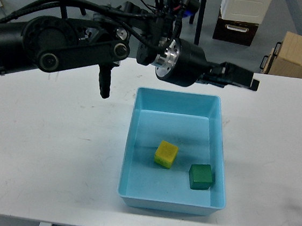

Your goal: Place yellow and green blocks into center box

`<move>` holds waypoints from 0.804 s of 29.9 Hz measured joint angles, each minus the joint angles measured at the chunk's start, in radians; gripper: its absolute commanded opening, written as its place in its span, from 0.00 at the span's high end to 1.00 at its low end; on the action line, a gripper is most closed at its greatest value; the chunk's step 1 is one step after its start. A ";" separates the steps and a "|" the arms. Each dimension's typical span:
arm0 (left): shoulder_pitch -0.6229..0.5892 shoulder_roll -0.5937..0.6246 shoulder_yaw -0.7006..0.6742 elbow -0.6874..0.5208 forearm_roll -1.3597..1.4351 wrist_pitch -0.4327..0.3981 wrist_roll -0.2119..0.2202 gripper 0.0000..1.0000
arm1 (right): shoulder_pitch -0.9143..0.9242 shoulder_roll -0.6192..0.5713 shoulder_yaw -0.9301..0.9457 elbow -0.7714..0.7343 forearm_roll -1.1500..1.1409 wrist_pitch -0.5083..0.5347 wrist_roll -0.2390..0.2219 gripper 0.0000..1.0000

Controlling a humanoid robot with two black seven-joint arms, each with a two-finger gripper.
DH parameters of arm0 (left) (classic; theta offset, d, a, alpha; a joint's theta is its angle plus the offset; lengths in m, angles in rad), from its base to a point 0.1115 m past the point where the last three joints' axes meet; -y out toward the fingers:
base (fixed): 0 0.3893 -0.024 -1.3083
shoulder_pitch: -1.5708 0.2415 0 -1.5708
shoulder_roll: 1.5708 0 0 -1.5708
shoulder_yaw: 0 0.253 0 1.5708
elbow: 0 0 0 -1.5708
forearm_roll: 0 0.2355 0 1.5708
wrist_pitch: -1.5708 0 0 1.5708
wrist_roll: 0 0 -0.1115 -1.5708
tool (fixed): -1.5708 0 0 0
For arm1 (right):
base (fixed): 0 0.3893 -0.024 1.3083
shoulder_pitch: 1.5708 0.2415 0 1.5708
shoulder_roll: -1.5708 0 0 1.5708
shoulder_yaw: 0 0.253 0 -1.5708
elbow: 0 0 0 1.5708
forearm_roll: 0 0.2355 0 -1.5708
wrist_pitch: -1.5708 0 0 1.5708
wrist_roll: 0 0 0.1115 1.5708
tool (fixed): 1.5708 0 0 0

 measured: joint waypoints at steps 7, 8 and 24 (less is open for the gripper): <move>0.333 0.037 -0.509 -0.038 -0.066 0.000 0.010 0.06 | 0.020 0.002 0.005 0.001 -0.005 0.000 0.021 0.00; 0.389 0.030 -0.589 -0.064 -0.068 0.001 0.018 0.06 | 0.023 0.003 0.005 0.001 -0.005 0.000 0.034 0.00; 1.316 -0.273 -1.098 -0.528 -0.177 0.000 0.125 0.01 | 0.012 0.024 -0.026 0.030 -0.011 0.000 0.080 0.00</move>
